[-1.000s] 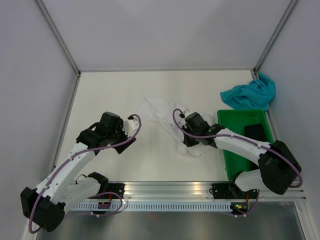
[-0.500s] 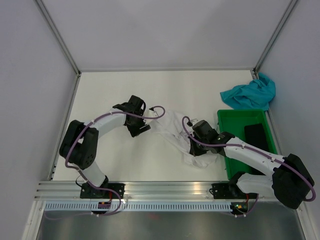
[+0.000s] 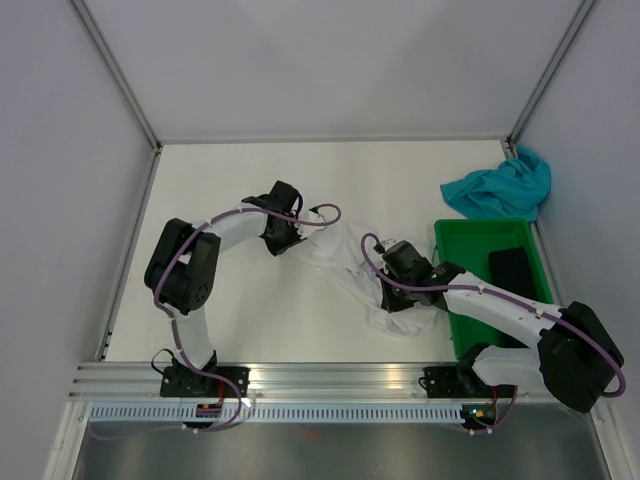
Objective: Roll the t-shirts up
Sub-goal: Flatten the tshirt
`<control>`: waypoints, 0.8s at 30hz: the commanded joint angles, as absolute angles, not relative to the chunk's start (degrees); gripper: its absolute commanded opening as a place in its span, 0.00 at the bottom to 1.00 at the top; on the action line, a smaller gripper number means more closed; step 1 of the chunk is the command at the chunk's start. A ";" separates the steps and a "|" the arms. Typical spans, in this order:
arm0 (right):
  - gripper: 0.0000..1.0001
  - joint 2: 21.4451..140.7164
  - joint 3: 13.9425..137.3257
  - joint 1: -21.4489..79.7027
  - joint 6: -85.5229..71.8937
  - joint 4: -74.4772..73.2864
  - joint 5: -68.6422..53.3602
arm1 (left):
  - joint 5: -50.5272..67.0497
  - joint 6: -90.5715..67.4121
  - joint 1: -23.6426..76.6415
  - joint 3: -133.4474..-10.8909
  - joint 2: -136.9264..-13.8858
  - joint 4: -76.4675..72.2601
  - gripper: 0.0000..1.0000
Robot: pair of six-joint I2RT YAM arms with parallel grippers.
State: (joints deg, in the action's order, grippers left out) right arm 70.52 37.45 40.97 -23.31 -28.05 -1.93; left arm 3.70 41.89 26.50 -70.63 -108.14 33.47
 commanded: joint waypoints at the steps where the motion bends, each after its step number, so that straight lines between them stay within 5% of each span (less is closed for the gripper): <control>1: 0.00 69.79 40.34 40.43 -23.29 -28.39 2.01 | 6.32 42.54 26.72 -68.03 -111.01 34.01 0.15; 2: 0.00 69.87 41.12 40.17 -23.20 -28.13 2.98 | 6.50 42.19 26.72 -67.68 -110.83 34.27 0.03; 7: 0.00 74.08 49.99 36.13 -19.62 -30.67 15.45 | 6.86 36.49 25.23 -67.93 -104.26 34.36 0.02; 17: 0.00 87.10 90.85 28.56 -10.99 -37.88 32.69 | 2.37 27.16 15.48 -87.08 -87.12 35.86 0.02; 24: 0.03 78.49 72.63 31.89 -14.75 -30.24 29.81 | 4.83 29.88 11.60 -76.05 -79.55 35.51 0.02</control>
